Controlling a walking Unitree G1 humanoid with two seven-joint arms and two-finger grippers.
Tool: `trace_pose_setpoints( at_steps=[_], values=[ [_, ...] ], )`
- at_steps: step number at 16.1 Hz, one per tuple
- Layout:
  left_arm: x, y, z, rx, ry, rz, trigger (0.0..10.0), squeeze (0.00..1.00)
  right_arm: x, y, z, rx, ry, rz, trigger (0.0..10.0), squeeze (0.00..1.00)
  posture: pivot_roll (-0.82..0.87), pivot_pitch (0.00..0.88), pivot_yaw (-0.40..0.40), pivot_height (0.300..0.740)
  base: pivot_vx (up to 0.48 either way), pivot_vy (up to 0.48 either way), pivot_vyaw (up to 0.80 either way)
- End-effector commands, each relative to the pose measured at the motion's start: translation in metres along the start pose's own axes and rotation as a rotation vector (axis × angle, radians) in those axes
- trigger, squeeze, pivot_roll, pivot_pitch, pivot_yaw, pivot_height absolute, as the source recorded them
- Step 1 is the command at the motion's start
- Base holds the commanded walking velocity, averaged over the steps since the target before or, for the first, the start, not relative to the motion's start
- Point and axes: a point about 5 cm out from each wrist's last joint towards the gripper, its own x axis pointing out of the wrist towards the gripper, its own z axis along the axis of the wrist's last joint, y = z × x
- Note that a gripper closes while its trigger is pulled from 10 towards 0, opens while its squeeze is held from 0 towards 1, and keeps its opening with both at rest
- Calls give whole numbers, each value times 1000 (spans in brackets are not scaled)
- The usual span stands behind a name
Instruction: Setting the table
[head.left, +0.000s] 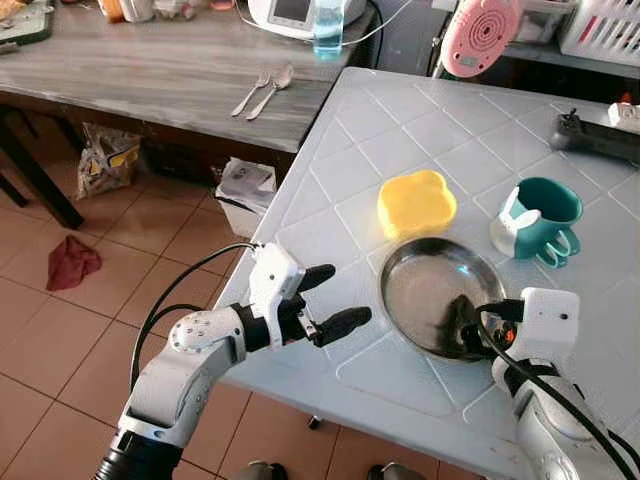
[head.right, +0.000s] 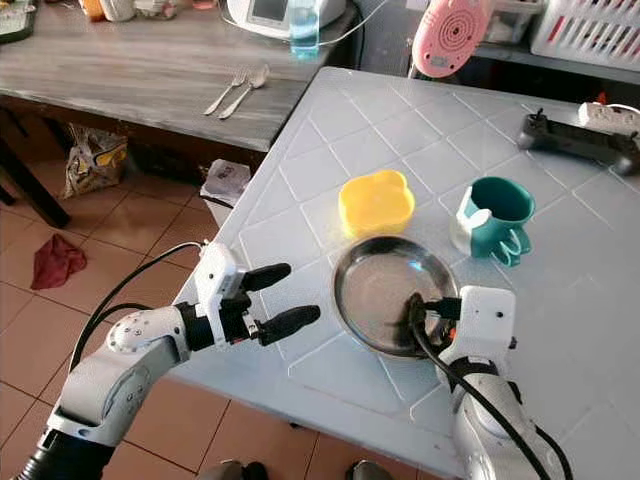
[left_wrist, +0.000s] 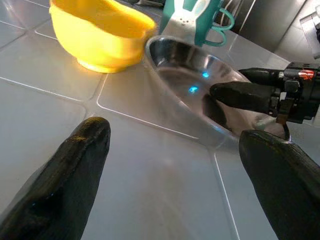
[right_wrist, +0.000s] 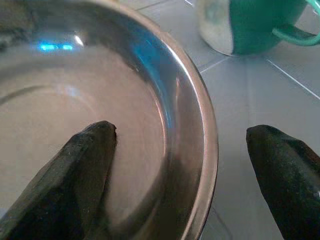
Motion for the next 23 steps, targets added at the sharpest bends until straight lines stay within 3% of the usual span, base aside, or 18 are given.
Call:
trace_pose_setpoints(
  at_steps=[1,2,6,10,15,23],
  values=[
    [0,-2,3,26,-6,-11,10000,0,1,-6,0,1,16,-21,1765,0,-29,163,-15,714,0,0,0],
    [1,-2,3,27,-9,-11,10000,0,2,-9,-1,15,29,-34,0,0,-29,164,-15,714,0,0,0],
    [3,-3,3,30,-8,-17,10000,0,4,-14,3,58,35,-57,0,0,-27,160,-12,714,0,0,0],
    [4,-3,2,30,-6,-16,10000,0,5,-9,5,121,72,-23,0,0,-27,158,-15,714,0,0,0],
    [4,-4,0,27,-2,-17,10000,0,3,-1,10,98,96,72,0,0,-28,158,-17,714,0,0,0],
    [3,-5,-2,22,1,-17,10000,0,2,-1,4,120,142,59,0,0,-22,155,-19,714,0,0,0]
  ],
)
